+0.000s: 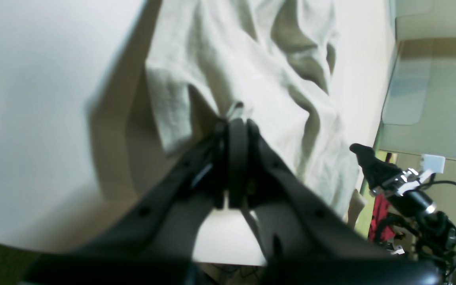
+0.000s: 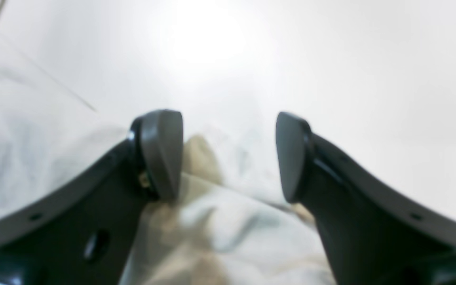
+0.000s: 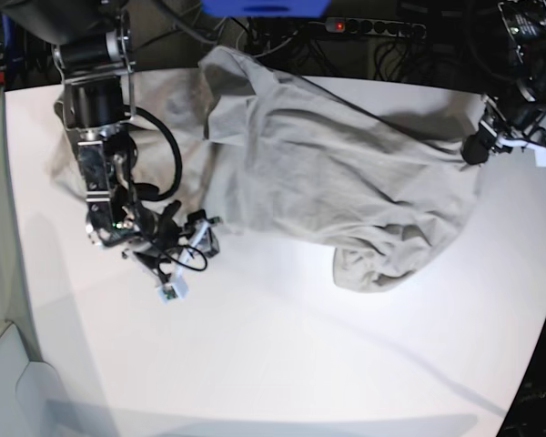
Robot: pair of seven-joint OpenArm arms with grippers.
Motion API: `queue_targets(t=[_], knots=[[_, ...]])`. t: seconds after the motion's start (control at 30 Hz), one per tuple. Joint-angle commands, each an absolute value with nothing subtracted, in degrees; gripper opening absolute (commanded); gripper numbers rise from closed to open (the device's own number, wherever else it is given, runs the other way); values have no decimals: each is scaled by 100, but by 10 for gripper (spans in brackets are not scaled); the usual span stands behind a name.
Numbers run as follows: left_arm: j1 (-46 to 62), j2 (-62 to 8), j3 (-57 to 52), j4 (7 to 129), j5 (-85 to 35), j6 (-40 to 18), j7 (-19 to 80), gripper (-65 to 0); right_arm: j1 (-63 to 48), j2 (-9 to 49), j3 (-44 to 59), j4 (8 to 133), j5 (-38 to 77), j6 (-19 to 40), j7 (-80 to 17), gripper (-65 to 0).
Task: Layout the t-shirt on the table in an organized manner, then fold the t-shirt properly
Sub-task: 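Grasp a shirt edge with the right gripper and drag it outward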
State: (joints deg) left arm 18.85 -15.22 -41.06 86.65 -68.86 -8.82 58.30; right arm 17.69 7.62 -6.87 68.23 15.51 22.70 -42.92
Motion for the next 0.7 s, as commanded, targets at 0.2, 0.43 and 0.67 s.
queue_targets(t=[0.2,0.43,0.67], knots=[[1851,-1622,-4154,8752,-7152,-804,5807,-647,1842,787,-778,6835,1587,2290,-4189,-278],[1727,-1622,-4136,8752,-7152,-804,5824,-647,1692,796,-769,6835,1587,2290,-4171,-281],[1727,-1622,-4145,8752,-7152,-804,5824,-647,1657,804,-769,6826,1587,2290,-4171,-399]])
